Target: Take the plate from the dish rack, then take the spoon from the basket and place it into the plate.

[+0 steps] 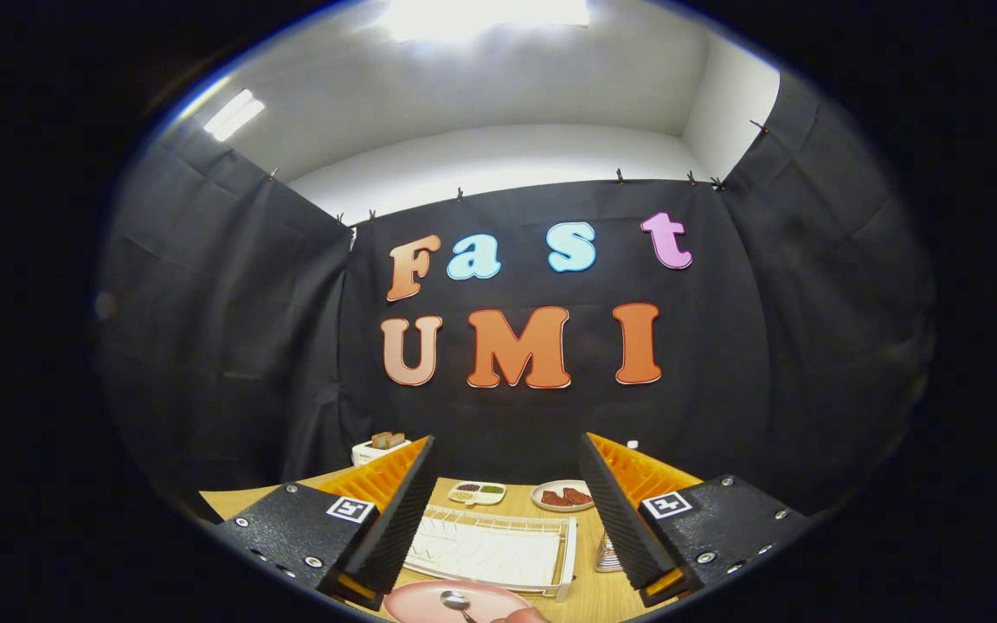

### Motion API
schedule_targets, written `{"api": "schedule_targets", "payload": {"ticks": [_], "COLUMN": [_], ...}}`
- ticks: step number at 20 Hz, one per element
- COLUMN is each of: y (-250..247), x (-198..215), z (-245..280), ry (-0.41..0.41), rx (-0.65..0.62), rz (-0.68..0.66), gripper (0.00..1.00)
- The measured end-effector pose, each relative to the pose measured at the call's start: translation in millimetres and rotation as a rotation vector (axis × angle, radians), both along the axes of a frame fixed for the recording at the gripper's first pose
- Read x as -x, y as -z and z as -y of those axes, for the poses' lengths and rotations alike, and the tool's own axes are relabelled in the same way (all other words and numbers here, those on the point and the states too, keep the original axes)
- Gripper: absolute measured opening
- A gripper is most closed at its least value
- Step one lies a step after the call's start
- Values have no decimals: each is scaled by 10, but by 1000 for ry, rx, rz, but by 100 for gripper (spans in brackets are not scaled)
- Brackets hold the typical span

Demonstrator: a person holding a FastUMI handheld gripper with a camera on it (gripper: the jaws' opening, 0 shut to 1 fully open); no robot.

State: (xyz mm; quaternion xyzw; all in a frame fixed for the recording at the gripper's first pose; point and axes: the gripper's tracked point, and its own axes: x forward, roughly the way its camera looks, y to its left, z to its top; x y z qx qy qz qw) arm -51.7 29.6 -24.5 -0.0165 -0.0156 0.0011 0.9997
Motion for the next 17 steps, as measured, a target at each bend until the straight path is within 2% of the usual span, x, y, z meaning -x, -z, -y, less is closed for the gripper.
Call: {"api": "schedule_targets", "payload": {"ticks": [4,12,17], "y": [49,37,-109], "x": [2,61,95], "z": [22,-102,-110], "ry": [22,4,-10], "rx": [27,73,53], "rz": [10,32,56], "gripper": [97,97,96]}}
